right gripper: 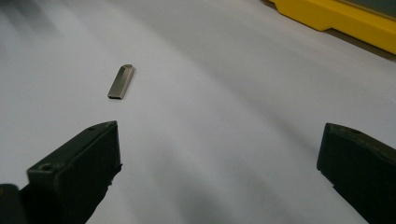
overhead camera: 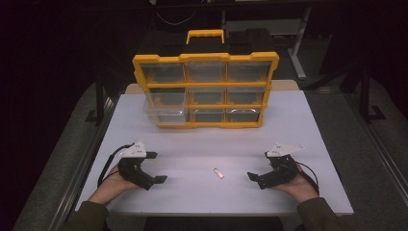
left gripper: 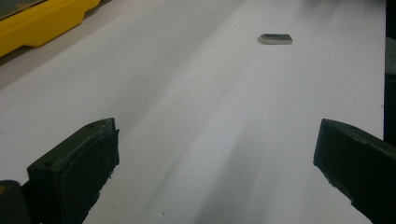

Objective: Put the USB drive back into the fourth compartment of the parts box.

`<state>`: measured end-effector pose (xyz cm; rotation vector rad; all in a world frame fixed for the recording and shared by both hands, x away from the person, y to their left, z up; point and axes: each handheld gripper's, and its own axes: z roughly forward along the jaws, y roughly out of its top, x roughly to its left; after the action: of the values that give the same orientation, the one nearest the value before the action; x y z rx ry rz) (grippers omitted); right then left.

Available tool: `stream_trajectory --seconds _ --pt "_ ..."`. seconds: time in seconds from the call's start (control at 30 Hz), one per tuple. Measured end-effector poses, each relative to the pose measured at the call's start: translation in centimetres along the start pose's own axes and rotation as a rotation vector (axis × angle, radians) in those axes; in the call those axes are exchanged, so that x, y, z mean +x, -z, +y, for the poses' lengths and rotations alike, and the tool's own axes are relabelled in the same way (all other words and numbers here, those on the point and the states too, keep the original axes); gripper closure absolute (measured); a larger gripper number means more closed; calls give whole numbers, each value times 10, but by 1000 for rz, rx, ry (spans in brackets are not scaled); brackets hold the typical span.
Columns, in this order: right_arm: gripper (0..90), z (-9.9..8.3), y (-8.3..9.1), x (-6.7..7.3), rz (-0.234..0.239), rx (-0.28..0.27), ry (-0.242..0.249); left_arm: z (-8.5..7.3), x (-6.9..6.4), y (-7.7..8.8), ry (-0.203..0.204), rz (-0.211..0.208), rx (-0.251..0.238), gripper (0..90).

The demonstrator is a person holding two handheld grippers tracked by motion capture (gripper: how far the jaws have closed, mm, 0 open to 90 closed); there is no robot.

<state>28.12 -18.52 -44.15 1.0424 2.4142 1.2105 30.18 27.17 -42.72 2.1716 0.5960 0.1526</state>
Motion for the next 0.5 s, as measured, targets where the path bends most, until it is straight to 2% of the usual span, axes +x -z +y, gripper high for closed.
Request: stream_trajectory --seconds 0.5 --pt "0 6 0 2 10 -10 -3 -2 -1 3 3 -7 -19 0"
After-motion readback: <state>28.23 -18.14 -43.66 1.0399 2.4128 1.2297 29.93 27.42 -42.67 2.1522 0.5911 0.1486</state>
